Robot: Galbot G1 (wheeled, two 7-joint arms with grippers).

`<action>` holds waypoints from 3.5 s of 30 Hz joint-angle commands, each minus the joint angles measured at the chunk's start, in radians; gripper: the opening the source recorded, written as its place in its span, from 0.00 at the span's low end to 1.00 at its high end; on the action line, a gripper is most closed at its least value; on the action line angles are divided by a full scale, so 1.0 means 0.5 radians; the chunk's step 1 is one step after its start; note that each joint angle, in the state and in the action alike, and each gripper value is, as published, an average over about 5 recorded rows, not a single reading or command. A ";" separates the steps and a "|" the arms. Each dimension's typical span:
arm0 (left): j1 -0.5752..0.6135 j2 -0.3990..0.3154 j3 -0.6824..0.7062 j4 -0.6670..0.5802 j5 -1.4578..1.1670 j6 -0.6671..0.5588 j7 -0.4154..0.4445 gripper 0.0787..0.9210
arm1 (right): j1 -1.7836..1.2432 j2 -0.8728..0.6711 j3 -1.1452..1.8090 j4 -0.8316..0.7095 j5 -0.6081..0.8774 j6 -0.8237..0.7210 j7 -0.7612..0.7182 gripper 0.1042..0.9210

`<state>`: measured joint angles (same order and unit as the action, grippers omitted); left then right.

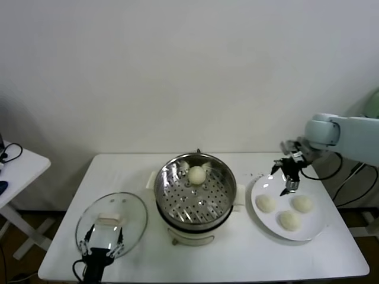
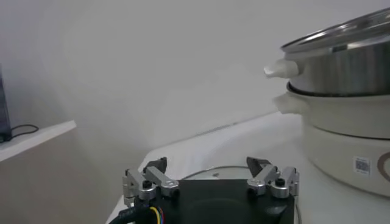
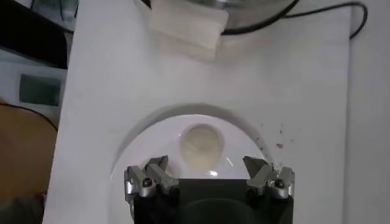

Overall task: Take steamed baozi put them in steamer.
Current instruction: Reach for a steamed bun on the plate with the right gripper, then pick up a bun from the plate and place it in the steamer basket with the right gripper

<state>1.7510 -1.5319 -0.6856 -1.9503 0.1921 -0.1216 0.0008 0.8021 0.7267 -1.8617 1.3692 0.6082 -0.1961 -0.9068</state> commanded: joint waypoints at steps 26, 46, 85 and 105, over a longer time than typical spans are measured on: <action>0.008 -0.019 -0.050 0.075 0.088 -0.062 -0.012 0.88 | -0.845 0.113 0.647 -0.312 -0.424 -0.247 0.217 0.88; -0.014 -0.013 -0.081 0.095 0.086 -0.061 -0.014 0.88 | -0.806 0.137 0.633 -0.315 -0.442 -0.250 0.166 0.58; 0.014 0.011 -0.067 0.012 0.100 -0.051 0.002 0.88 | 0.437 1.168 0.556 0.422 0.833 -0.654 0.294 0.48; -0.032 0.003 -0.096 0.065 0.089 -0.055 0.005 0.88 | -0.225 1.433 0.425 -0.098 0.407 -0.668 0.405 0.49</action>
<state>1.7368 -1.5307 -0.7334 -1.9232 0.2360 -0.1488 0.0031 0.8213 1.3739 -1.6582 1.4099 0.8595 -0.5100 -0.7376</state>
